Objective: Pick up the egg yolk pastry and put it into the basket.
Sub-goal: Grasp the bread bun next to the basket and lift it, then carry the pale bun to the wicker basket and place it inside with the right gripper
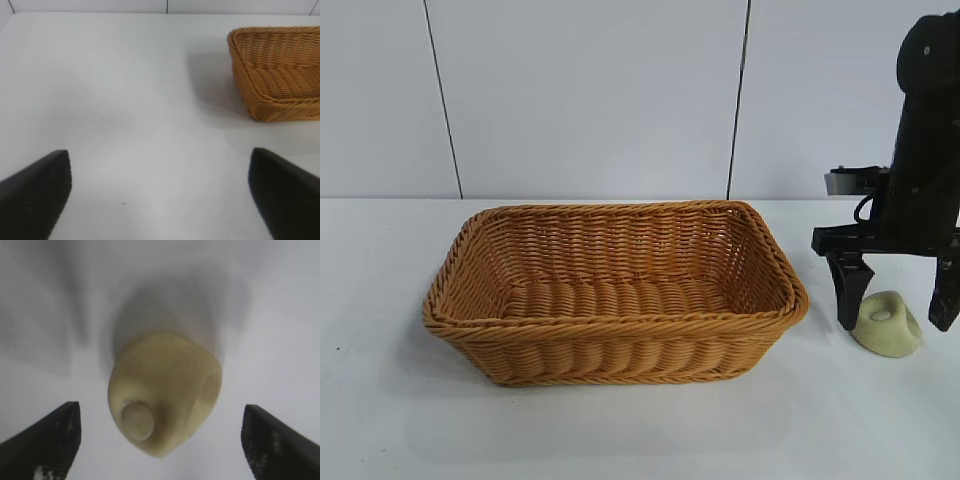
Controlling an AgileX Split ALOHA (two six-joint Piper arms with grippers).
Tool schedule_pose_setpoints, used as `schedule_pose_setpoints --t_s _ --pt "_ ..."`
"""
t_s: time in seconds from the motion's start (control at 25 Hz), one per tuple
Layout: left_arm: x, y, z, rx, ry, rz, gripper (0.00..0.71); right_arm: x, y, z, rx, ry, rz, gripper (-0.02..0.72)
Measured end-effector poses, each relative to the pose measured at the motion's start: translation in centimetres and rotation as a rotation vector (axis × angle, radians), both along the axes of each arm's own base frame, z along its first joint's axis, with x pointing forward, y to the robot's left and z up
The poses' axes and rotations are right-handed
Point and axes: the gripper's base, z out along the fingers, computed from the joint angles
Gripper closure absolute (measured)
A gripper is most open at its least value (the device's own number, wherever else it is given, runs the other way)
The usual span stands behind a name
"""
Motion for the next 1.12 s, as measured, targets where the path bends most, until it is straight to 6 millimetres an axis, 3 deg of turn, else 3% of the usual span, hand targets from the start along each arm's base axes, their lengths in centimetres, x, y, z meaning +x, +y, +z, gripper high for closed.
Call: schedule_pose_setpoints --t_s 0.12,0.2,0.4,0.52,0.72,0.88,1.12 --pt "0.0 0.0 0.0 0.000 0.000 0.000 0.018 0.2 0.0 -0.3 0.001 -0.013 -0.007 0.082" --pt "0.0 0.0 0.0 0.000 0.000 0.000 0.018 0.3 0.0 -0.3 0.001 -0.023 -0.009 0.122" --pt "0.0 0.0 0.0 0.000 0.000 0.000 0.018 0.3 0.0 -0.3 0.001 -0.027 -0.009 0.392" --pt "0.0 0.0 0.0 0.000 0.000 0.000 0.018 0.3 0.0 -0.3 0.001 -0.025 -0.009 0.507" --pt "0.0 0.0 0.0 0.000 0.000 0.000 0.018 0.3 0.0 0.3 0.002 -0.023 -0.003 0.544" --pt "0.0 0.0 0.0 0.000 0.000 0.000 0.018 0.1 0.0 2.8 0.007 -0.074 0.011 0.546" --pt "0.0 0.0 0.0 0.000 0.000 0.000 0.018 -0.4 0.0 9.9 0.014 -0.196 0.038 0.548"
